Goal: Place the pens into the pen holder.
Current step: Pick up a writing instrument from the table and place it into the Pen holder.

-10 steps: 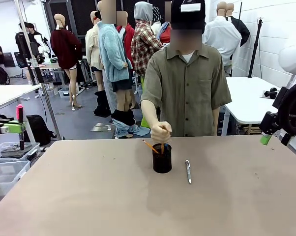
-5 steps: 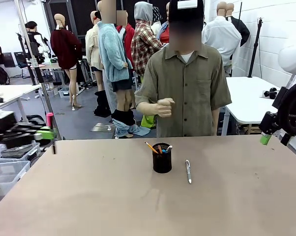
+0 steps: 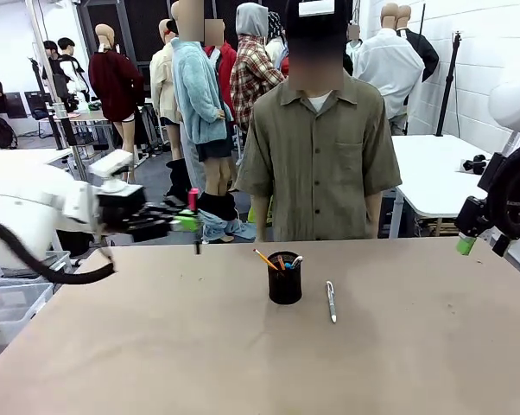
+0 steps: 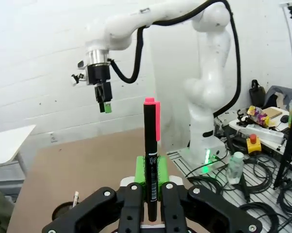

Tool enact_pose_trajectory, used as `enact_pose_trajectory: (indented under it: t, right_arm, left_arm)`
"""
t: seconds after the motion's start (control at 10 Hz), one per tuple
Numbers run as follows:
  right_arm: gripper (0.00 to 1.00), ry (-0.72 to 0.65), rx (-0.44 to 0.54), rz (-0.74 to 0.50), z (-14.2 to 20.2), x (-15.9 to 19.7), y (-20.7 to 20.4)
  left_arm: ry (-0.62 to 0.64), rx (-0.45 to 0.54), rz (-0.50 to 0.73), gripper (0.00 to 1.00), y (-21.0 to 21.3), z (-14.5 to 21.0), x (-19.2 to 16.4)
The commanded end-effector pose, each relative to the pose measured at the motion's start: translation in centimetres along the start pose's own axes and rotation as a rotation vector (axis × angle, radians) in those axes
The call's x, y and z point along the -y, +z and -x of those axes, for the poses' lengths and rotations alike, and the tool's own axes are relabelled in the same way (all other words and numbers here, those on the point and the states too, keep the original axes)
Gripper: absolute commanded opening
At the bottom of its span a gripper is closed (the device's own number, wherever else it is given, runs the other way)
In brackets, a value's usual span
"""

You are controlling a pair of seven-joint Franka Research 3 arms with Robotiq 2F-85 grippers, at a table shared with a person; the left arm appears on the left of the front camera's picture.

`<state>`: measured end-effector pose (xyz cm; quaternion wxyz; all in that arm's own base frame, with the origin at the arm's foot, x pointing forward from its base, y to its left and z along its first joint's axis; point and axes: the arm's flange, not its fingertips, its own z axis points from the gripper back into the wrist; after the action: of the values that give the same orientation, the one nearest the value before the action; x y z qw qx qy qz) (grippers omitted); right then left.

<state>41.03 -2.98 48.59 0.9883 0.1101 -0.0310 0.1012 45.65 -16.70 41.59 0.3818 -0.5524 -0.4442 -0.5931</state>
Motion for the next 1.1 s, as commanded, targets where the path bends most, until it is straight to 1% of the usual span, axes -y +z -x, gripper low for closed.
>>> enact_pose_trajectory:
  t: [0.0, 0.1, 0.3, 0.4, 0.5, 0.7, 1.0]
  right_arm:
    - [0.83, 0.012, 0.004, 0.033, 0.3, 0.1, -0.4]
    - [0.83, 0.012, 0.004, 0.033, 0.3, 0.1, -0.4]
    - [0.83, 0.012, 0.004, 0.033, 0.3, 0.1, -0.4]
    - [0.83, 0.012, 0.004, 0.033, 0.3, 0.1, -0.4]
    - [0.83, 0.012, 0.004, 0.033, 0.3, 0.1, -0.4]
    - [0.83, 0.012, 0.004, 0.033, 0.3, 0.1, -0.4]
    - [0.83, 0.012, 0.004, 0.033, 0.3, 0.1, -0.4]
  left_arm:
    - [-0.020, 0.004, -0.039, 0.00, -1.6, 1.9, -5.0]
    - [-0.034, 0.020, -0.063, 0.00, -3.0, 2.9, -6.7]
    - [-0.045, 0.088, -0.077, 0.00, -4.6, 4.3, -9.5]
    - [-0.055, 0.075, -0.104, 0.00, -5.3, 5.2, -10.8]
    - [-0.061, 0.022, -0.124, 0.00, -5.7, 6.1, -12.3]
    - [0.000, 0.054, -0.130, 0.00, -6.1, 7.6, -14.7]
    - [0.080, 0.069, -0.100, 0.00, -7.6, 10.3, -16.4]
